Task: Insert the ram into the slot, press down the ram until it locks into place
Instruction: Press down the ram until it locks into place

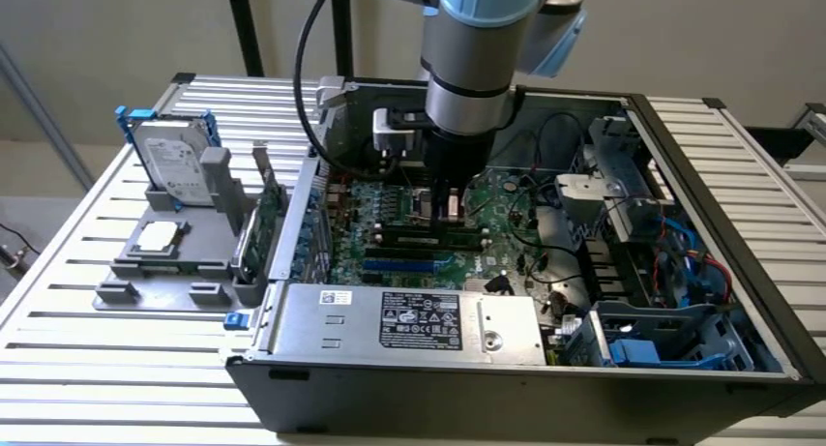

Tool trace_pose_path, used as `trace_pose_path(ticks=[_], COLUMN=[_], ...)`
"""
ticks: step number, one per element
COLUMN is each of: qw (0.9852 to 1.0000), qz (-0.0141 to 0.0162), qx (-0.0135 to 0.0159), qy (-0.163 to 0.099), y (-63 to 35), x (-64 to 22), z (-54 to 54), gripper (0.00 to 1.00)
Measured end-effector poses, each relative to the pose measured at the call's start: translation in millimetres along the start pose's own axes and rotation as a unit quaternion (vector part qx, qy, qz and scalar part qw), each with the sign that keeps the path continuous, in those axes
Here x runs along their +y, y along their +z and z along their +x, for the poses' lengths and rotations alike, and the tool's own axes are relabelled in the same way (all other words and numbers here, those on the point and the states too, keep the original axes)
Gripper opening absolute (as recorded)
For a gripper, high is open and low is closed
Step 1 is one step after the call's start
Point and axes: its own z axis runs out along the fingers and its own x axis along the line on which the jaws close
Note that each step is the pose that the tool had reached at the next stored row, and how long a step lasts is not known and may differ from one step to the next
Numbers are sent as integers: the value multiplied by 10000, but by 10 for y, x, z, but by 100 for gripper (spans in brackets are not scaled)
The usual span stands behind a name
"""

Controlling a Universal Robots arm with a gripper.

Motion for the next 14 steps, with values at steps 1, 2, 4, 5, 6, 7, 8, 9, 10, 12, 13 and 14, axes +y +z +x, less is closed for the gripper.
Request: trace_pose_path(ticks=[1, 2, 4, 5, 6, 7, 8, 9, 10, 12, 13, 14], qw=[10000, 10000, 10000, 10000, 10000, 10000, 10000, 10000, 10000, 10000, 10000, 10000], qz=[0, -1, -3, -2, -9, -15, -21, -29, -39, -67, -72, -72], qx=[1, 3, 1, -16, -11, -9, -9, -10, -9, -9, -11, -13], qy=[0, 0, 1, 4, 4, 4, 4, 5, 5, 6, 5, 6], y=[17, 29, 8, -27, -73, -120, -166, -211, -258, -333, -334, -334], x=[0, -1, 0, -3, -8, -15, -23, -31, -41, -57, -58, -59], z=[0, 0, 1, 0, 4, 8, 12, 16, 21, 31, 31, 31], gripper=[11, 11, 11, 11, 11, 11, 11, 11, 11, 11, 11, 11])
